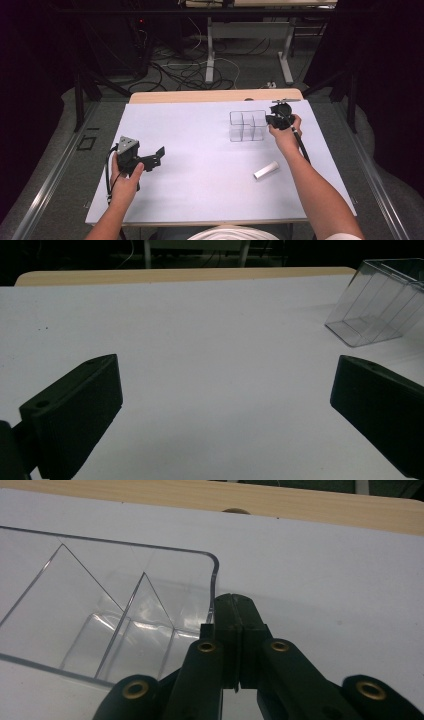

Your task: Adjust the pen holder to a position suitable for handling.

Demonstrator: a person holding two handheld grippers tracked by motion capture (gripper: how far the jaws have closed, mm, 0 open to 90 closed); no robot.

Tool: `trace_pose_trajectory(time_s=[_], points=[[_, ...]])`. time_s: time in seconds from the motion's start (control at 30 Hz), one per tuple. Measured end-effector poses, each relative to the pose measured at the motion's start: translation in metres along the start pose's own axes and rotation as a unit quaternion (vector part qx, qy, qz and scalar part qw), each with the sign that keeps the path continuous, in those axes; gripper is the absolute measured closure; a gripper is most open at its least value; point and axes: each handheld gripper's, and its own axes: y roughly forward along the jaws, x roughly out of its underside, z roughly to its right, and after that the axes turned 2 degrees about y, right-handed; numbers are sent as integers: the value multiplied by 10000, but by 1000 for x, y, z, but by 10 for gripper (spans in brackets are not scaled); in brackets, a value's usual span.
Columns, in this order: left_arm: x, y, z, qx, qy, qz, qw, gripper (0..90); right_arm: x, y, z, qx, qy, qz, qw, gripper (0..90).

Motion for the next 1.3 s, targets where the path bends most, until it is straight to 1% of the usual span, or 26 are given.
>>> trace_pose_trajectory(time_s=[0.03,0.1,0.13,0.17,0.27,0.33,0.4,0.43,0.47,0.57,0.6,0.63,0.67,0.7,0.73,0.77,0.8,0.9,0.97,1.0,1.1,1.13,1.17,1.2,1.3], points=[[0,0,0,2,0,0,10000,4,0,0,-2,-14,1,-18,10000,900],[0,0,0,-4,2,0,10000,4,1,0,-4,-5,-80,8,10000,900],[0,0,0,-4,2,0,10000,3,1,0,-6,-19,-58,3,10000,900],[0,0,0,17,4,-36,10000,4,1,0,-7,-33,-87,16,10000,900],[0,0,0,14,-21,-14,10000,4,2,1,-11,-55,-48,29,10000,900],[0,0,0,14,-22,-13,10000,4,3,1,-16,-139,-31,35,9999,900],[0,0,0,15,-21,-16,10000,4,4,1,-20,-173,-49,36,9998,900],[0,0,0,14,-21,-14,10000,4,4,1,-23,-207,-13,3,9998,900],[0,0,0,14,-17,-15,10000,3,4,1,-25,-209,-76,22,9998,900],[0,0,0,14,-13,-24,10000,4,5,2,-32,-279,-36,27,9996,900],[0,0,1,15,-6,-23,10000,4,5,2,-32,-279,-36,27,9996,900],[0,0,1,15,-6,-22,10000,4,5,3,-37,-290,-72,26,9996,900],[0,0,1,15,-6,-22,10000,4,5,3,-41,-298,-56,13,9995,900],[0,0,1,17,-6,-21,10000,4,5,3,-41,-298,-56,13,9995,900],[0,0,1,14,-1,-27,10000,3,6,4,-46,-342,-88,23,9994,900],[0,0,1,14,-1,-27,10000,4,6,4,-46,-342,-88,23,9994,900],[0,0,1,20,-2,-23,10000,4,6,4,-51,-369,-95,-9,9993,900],[0,0,1,20,0,-23,10000,4,7,6,-59,-446,-93,33,9990,900],[0,0,1,25,3,-27,10000,4,7,7,-63,-469,-122,44,9988,900],[0,0,1,25,6,-30,10000,4,7,7,-65,-483,-95,42,9988,900],[0,0,1,26,7,-26,10000,4,6,9,-70,-514,-184,33,9985,900],[0,0,1,27,4,-24,10000,4,6,10,-72,-521,-157,47,9985,900],[0,0,1,27,4,-21,10000,4,6,10,-73,-520,-191,35,9985,900],[0,0,1,27,5,-19,10000,4,6,10,-76,-538,-161,34,9984,900],[0,0,1,24,0,-17,10000,4,6,12,-80,-603,-215,52,9979,900]])
